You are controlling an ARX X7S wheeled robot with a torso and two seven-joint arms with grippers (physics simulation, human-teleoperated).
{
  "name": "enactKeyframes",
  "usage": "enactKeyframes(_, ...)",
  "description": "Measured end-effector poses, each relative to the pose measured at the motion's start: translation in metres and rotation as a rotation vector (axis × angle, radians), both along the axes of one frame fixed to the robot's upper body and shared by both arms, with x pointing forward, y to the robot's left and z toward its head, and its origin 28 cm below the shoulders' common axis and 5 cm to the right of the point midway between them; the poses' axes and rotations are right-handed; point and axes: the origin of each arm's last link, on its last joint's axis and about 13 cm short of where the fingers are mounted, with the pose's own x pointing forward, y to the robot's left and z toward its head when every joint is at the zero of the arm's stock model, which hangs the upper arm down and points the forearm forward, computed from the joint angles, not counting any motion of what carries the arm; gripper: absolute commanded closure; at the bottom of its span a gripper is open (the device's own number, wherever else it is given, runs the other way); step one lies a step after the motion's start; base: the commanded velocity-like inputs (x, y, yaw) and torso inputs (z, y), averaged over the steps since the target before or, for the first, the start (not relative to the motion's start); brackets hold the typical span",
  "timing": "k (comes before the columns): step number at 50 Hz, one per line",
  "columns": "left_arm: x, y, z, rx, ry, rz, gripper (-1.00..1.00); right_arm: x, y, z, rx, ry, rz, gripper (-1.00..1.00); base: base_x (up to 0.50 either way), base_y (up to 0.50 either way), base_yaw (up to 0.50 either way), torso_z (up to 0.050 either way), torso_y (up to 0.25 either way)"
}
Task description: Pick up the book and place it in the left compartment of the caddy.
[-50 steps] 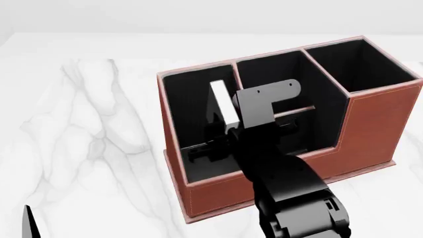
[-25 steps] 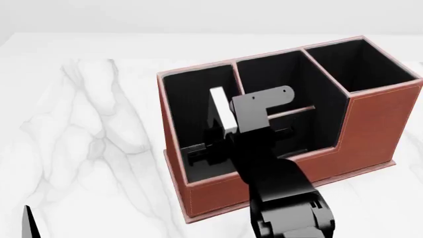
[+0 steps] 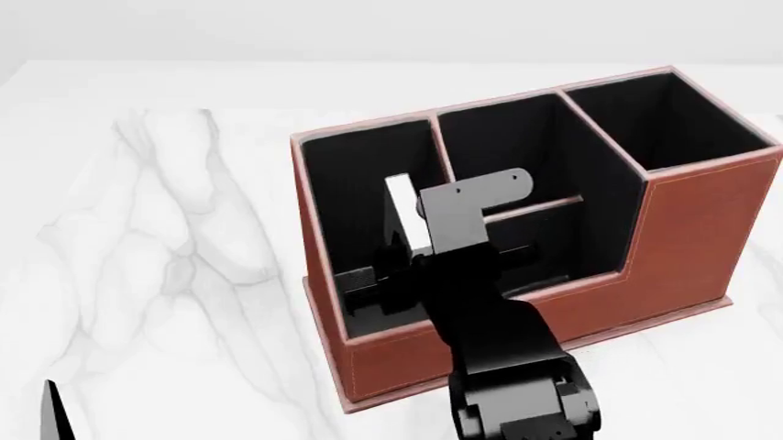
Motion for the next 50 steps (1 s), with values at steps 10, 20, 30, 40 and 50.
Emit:
enactKeyframes(10, 0.0, 0.0, 0.0, 0.0, 0.0, 0.0, -1.0, 0.0, 0.004, 0.001, -0.006, -0.005, 0.011, 1.0, 0.0, 0.0, 0.0, 0.001, 0.002)
enactKeyframes(20, 0.0, 0.0, 0.0, 0.0, 0.0, 0.001, -1.0, 0.0, 0.007, 0.001, -0.014, -0.001, 0.017, 1.0, 0.0, 0.0, 0.0, 0.0, 0.001)
enactKeyframes(30, 0.0, 0.001, 0.0, -0.001, 0.0, 0.0, -1.0, -0.001, 0.01, -0.001, -0.027, 0.018, 0.017, 1.0, 0.0, 0.0, 0.0, 0.0, 0.001)
enactKeyframes(40, 0.0, 0.0, 0.0, -0.001, 0.0, 0.0, -1.0, -0.003, 0.012, -0.004, -0.036, 0.035, 0.014, 1.0, 0.0, 0.0, 0.0, 0.0, 0.002)
enactKeyframes(50, 0.0, 0.001, 0.0, -0.002, 0.001, 0.0, -1.0, -0.005, 0.013, -0.006, -0.046, 0.052, 0.011, 1.0, 0.0, 0.0, 0.0, 0.001, 0.001)
